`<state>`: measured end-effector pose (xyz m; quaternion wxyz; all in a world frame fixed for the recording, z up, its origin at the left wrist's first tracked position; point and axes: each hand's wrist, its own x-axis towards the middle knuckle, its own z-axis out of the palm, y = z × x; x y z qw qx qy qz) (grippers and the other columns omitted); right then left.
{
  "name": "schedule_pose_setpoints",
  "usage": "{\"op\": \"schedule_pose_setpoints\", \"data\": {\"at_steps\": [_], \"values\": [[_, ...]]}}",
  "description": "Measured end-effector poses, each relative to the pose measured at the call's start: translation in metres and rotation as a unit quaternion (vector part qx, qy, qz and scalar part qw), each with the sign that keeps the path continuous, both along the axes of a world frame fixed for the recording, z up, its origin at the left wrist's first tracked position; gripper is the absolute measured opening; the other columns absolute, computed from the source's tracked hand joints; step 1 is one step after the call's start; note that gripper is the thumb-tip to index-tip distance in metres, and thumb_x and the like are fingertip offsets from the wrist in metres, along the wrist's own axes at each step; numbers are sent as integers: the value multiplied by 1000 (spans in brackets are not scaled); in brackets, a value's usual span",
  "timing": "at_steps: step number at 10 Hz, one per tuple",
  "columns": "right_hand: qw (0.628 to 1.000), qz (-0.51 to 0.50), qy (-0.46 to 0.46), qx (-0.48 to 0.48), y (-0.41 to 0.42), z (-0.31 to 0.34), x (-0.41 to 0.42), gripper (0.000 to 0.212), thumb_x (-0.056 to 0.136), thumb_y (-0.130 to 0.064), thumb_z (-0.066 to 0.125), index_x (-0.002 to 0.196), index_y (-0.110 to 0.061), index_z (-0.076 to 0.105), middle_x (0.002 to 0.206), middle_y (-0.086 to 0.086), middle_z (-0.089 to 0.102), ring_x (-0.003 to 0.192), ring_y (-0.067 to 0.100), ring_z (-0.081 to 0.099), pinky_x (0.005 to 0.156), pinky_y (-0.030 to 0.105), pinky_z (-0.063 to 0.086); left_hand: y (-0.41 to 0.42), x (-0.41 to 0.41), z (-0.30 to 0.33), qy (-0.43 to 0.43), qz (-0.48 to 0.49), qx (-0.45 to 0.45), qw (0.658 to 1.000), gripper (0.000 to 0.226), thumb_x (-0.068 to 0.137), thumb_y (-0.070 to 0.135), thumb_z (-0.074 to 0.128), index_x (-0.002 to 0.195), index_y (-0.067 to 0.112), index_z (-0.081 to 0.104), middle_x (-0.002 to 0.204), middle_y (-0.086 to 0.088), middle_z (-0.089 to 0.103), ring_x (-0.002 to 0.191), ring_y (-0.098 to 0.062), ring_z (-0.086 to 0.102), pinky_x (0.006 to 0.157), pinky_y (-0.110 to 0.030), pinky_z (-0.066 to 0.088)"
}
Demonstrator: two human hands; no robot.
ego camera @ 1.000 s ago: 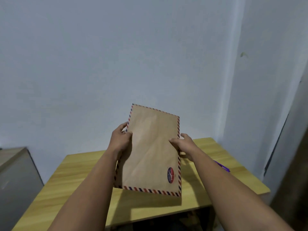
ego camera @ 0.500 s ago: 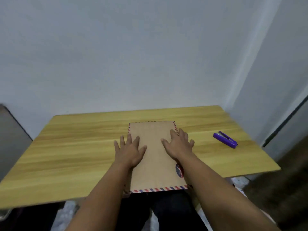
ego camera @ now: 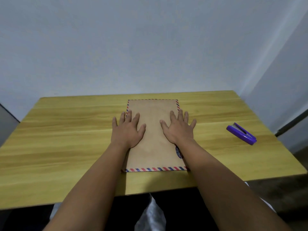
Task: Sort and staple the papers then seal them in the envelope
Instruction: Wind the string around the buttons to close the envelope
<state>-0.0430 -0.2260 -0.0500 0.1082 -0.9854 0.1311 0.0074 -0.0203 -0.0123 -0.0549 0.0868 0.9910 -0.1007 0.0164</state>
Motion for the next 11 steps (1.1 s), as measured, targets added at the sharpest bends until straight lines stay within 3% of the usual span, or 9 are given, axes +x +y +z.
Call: {"op": "schedule_pose_setpoints", "data": {"at_steps": [9,11], "values": [[1000,4,-5,-1,-1,-1,15,83,95,-77,16,165,-32,15,175,8,2,161,34,-6,123,68,-4,-3,10,-1,-1,11,-1,1000,72,97,68,17,161,35,17,172,-3,6,158,-25,0,124,-59,0],[997,-5,-37,73,-3,4,13,85,97,-74,28,166,-31,5,175,8,-4,161,30,-5,124,64,-7,-5,9,4,19,7,11,1000,72,98,66,18,161,33,16,172,-4,5,158,-30,1,123,-61,2]]}}
